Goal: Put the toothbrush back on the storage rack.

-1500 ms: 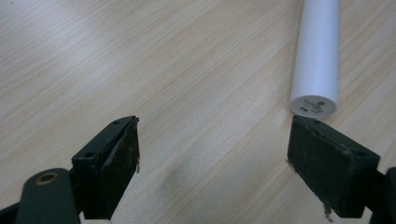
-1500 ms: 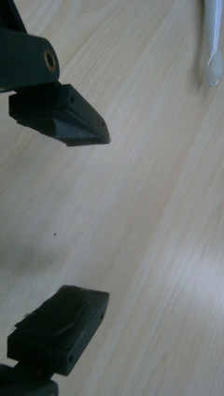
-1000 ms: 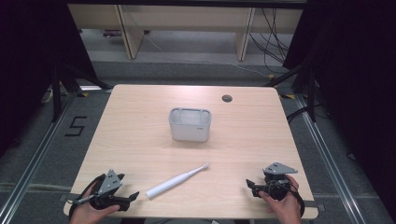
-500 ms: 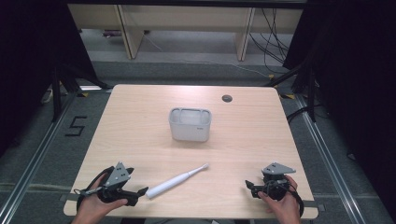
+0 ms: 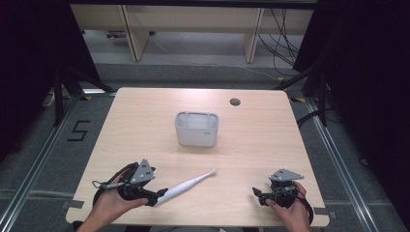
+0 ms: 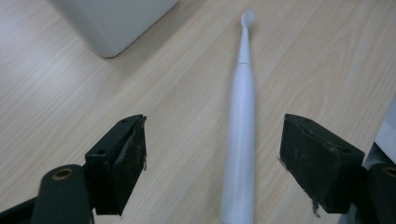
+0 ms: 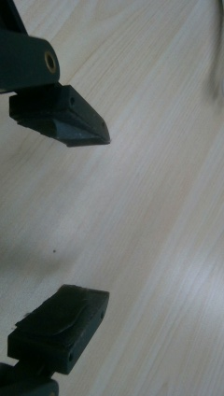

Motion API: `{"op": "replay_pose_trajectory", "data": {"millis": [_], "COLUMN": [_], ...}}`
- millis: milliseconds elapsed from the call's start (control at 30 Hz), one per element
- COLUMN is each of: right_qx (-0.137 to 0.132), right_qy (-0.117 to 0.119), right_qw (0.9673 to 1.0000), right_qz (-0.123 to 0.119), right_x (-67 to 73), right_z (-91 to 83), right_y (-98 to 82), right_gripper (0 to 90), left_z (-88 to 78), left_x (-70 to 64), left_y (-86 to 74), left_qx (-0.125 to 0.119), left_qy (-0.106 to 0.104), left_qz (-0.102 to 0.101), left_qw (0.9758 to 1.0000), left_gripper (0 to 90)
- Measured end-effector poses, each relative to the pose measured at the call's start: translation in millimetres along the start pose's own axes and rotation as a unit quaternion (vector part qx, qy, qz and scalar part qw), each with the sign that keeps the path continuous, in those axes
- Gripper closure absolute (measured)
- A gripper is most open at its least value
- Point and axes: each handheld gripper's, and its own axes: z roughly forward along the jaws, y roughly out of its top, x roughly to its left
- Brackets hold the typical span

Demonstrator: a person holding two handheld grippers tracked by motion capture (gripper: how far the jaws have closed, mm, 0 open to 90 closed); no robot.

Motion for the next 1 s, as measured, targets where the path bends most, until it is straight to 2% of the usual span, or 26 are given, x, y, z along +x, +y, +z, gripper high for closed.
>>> {"op": "replay_pose_trajectory", "data": {"millis": [33,67,100,167,267,333,367,467,533,600,800,867,933,967,1000], "right_qx": [0.0,0.0,0.004,0.001,-0.001,0.006,0.005,0.006,0.005,0.011,0.016,0.013,0.014,0.016,0.015], "right_qy": [0.0,0.0,0.002,0.003,0.002,0.003,0.003,0.004,0.003,0.005,0.008,0.006,0.006,0.007,0.006], "right_qw": [1.0,1.0,1.0,1.0,0.9999,0.9999,1.0,1.0,1.0,0.9999,0.9998,0.9998,0.9998,0.9997,0.9997], "right_qz": [-0.001,-0.001,0.009,0.001,-0.011,-0.008,0.004,0.002,-0.006,-0.007,-0.001,-0.014,-0.015,-0.017,-0.017], "right_x": [-0.1,-0.1,1.5,0.7,-0.5,0.1,2.3,2.2,1.4,1.4,1.4,1.8,1.9,1.4,1.2], "right_z": [0.3,0.3,0.0,0.2,1.6,1.4,1.8,1.8,2.8,2.5,2.9,4.0,4.4,4.3,4.3], "right_y": [0.1,0.1,0.3,0.4,0.0,-0.3,-0.6,-0.2,-0.7,-0.3,-0.2,-0.5,-0.7,-0.6,-0.5], "right_gripper": [21.3,21.3,21.4,21.3,21.3,21.4,21.4,21.4,21.5,21.5,21.6,22.0,22.0,22.0,22.0], "left_z": [7.0,7.0,13.8,20.0,28.7,34.7,37.2,43.5,51.0,55.6,63.4,67.9,69.6,71.1,71.9], "left_x": [-4.5,-4.5,-7.6,-9.9,-12.7,-14.8,-14.9,-16.0,-15.3,-14.5,-13.8,-13.7,-14.0,-13.4,-14.1], "left_y": [4.4,4.4,8.8,12.6,17.4,20.4,21.2,23.5,26.9,28.8,33.4,35.5,35.3,35.5,35.2], "left_qx": [0.011,0.011,0.019,0.032,0.058,0.069,0.074,0.085,0.098,0.106,0.125,0.137,0.136,0.141,0.145], "left_qy": [-0.015,-0.015,-0.022,-0.031,-0.038,-0.044,-0.046,-0.048,-0.052,-0.06,-0.063,-0.062,-0.062,-0.068,-0.07], "left_qz": [0.003,0.003,0.008,0.016,0.033,0.037,0.04,0.045,0.063,0.061,0.066,0.074,0.074,0.078,0.074], "left_qw": [0.9998,0.9998,0.9996,0.9989,0.997,0.9959,0.9954,0.9942,0.9919,0.9907,0.988,0.9859,0.986,0.9846,0.9842], "left_gripper": [25.1,26.6,27.9,30.7,33.9,36.9,38.0,41.7,48.1,48.8,50.3,50.6,51.5,51.5,52.0]}}
